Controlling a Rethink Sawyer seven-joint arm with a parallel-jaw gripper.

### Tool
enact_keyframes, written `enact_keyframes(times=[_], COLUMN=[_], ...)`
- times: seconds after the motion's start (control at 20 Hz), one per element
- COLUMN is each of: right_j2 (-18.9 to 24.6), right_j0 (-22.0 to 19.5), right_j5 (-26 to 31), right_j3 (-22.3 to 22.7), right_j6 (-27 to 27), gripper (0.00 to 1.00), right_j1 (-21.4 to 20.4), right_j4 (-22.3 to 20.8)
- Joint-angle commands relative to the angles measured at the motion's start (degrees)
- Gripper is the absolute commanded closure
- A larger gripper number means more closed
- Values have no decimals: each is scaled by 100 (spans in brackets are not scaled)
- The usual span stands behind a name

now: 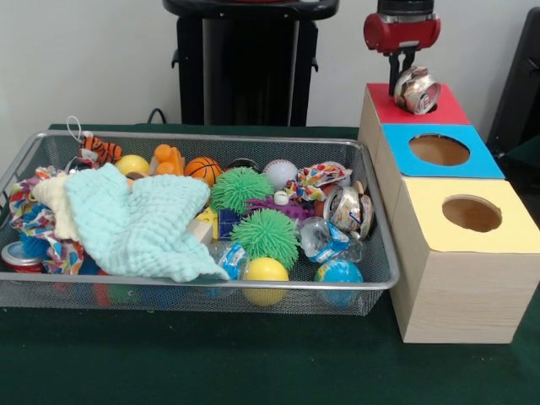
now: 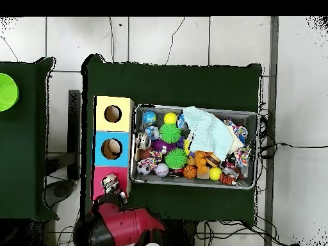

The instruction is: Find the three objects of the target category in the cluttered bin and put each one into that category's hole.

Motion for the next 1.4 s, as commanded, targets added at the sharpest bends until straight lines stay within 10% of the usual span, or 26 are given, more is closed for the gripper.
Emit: enact_keyframes(times=[0.05, 1.4], right_j2=[-339, 592], right_j0=[-187, -868], right_j5=[-1458, -678], right_j3=[-1210, -626], right_j6=[548, 1134], gripper=[100, 100], right_j1=[208, -180], right_j4=[-456, -318])
